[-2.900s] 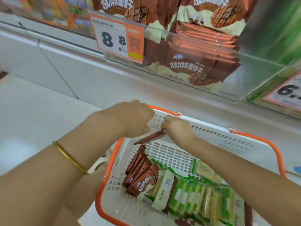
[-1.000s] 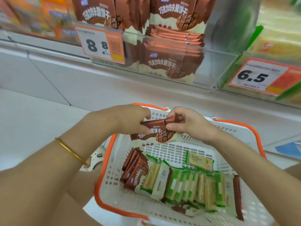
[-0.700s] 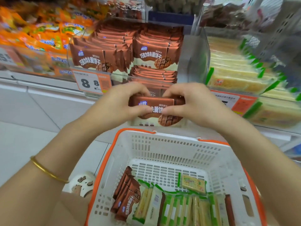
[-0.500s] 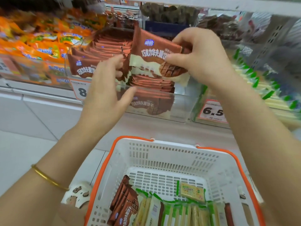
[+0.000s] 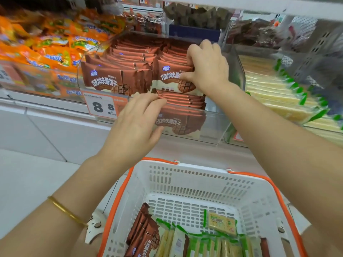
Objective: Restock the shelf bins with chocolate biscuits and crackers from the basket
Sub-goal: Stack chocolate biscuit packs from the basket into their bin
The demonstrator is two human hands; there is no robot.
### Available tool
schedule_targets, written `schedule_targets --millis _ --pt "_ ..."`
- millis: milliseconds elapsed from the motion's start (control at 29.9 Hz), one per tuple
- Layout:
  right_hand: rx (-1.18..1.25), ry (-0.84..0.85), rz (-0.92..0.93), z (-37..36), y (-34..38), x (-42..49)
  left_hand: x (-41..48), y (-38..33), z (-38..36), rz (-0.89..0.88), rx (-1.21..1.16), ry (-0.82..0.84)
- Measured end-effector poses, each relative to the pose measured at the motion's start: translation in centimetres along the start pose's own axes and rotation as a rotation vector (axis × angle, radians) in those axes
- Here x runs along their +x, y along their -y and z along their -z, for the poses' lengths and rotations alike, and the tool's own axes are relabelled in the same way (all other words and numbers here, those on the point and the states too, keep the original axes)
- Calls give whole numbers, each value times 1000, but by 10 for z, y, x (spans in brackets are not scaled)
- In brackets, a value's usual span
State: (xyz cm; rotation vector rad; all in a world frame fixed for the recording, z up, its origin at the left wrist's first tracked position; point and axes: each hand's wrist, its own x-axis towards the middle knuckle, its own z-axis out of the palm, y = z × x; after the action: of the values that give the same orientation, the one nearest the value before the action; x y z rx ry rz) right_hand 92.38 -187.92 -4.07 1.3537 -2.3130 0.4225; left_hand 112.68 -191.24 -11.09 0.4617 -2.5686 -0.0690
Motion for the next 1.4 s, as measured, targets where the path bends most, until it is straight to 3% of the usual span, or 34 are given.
schedule_targets --millis 134,301,368,434,468,535,635,702,869,969,1036,1170,1237,1303,1404 --pt "54 27 -19 9 -4 -4 -4 -5 1 -36 -10 -60" --pt "59 -110 25 24 -6 -36 -23 -22 -6 -154 7 -50" --pt "197 -242 67 30 -7 -65 -33 -27 -7 -172 28 79" --pt "421 -322 61 19 -7 -112 -49 -31 -9 -132 21 344" --pt "500 -277 34 3 -7 -138 -57 -30 -11 -104 36 525" --pt "589 95 -53 -51 -3 -201 -75 -27 -23 -120 133 840" --pt "492 967 -28 -134 4 -295 -97 -29 -40 -118 133 1057" --pt "360 1236 150 -166 8 -341 -104 -30 -49 -117 111 1118" --pt "15 1162 615 -185 20 -369 -104 -30 -61 -143 110 1164" --pt "-104 1067 737 -191 29 -369 -99 -30 -63 -139 120 1162" --pt "-117 1110 763 -201 32 -372 -98 -30 -64 -126 109 1154" --pt "156 1245 539 -198 17 -363 -93 -30 -65 -123 88 1129" --pt "264 1190 527 -183 -4 -350 -89 -32 -65 -115 82 1141" --pt "426 1131 379 -163 -23 -333 -81 -34 -67 -90 55 1130" --pt "709 888 182 -126 -36 -297 -64 -38 -69 9 -80 1087"
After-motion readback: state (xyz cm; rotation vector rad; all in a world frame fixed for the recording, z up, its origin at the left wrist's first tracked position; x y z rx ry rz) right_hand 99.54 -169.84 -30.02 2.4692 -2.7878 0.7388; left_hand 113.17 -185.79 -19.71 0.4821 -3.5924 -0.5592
